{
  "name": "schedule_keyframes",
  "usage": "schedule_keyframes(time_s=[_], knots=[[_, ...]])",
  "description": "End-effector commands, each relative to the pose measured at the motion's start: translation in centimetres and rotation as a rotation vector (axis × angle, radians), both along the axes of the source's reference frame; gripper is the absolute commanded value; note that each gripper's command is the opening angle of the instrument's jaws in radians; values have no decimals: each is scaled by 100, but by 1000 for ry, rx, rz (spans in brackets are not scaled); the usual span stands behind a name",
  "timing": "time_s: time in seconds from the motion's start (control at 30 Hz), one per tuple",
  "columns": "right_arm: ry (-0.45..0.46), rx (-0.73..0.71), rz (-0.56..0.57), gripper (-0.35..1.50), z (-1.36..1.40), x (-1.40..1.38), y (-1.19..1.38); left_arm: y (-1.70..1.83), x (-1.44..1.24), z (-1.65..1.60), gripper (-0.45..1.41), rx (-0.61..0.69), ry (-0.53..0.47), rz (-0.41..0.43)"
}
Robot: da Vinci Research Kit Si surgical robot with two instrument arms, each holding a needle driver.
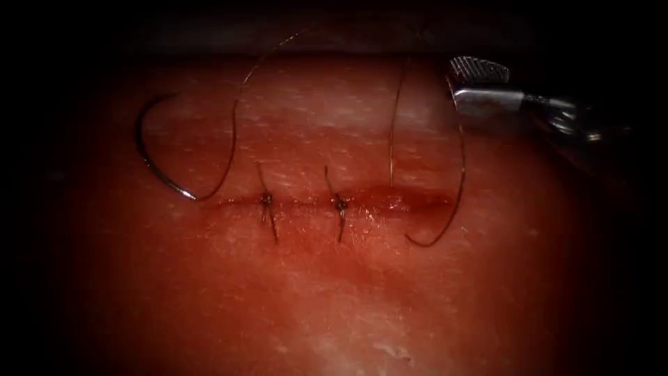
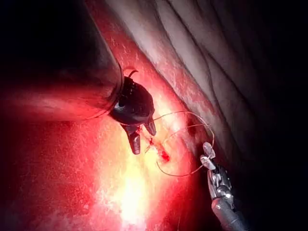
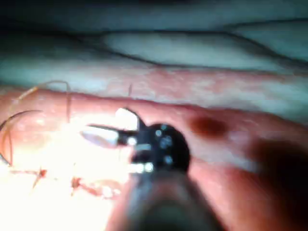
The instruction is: Wound Closure
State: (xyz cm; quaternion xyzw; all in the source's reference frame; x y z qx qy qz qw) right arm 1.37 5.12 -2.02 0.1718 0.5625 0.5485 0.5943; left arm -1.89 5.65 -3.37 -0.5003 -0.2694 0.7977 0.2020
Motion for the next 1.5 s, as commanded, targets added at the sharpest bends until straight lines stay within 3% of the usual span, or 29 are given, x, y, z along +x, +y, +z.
schedule_keyframes(time_s=[0.03, 0.1, 0.2, 0.5, 0.67, 0.93, 1.27, 1.33, 1.37, 1.4, 1.43, 1.5], knots=[[2, -2, 3, 141, 5, 10, 2, 6, -15, 16, 67, -16, 31, -42], [2, -2, 3, 141, 4, 10, 1, 10, -28, 38, 55, -64, 125, -167], [2, 0, 3, 141, 3, 10, 1, 6, -36, 64, 58, -59, 185, -246], [1, 5, 3, 143, -2, 11, 1, -21, -49, 133, 58, 21, 296, -315], [-1, 5, 7, 143, -3, 15, 0, -29, -60, 156, 65, 187, 344, -400], [-2, 0, 5, 143, -3, 23, -1, -36, -57, 179, 69, 206, 484, -374], [0, 0, 1, 143, -3, 28, -1, -41, -61, 213, 63, 188, 519, -372], [0, 0, 1, 143, -3, 28, -1, -36, -63, 218, 53, 186, 515, -378], [0, 0, 1, 143, -3, 28, -1, -34, -63, 219, 39, 185, 510, -380], [0, 0, 1, 143, -2, 28, -1, -32, -60, 219, -12, 185, 492, -385], [0, 0, 1, 143, -2, 28, -2, -31, -55, 217, -35, 187, 476, -387], [-2, -5, -1, 143, -2, 28, -2, -30, -50, 213, -35, 190, 456, -389]])
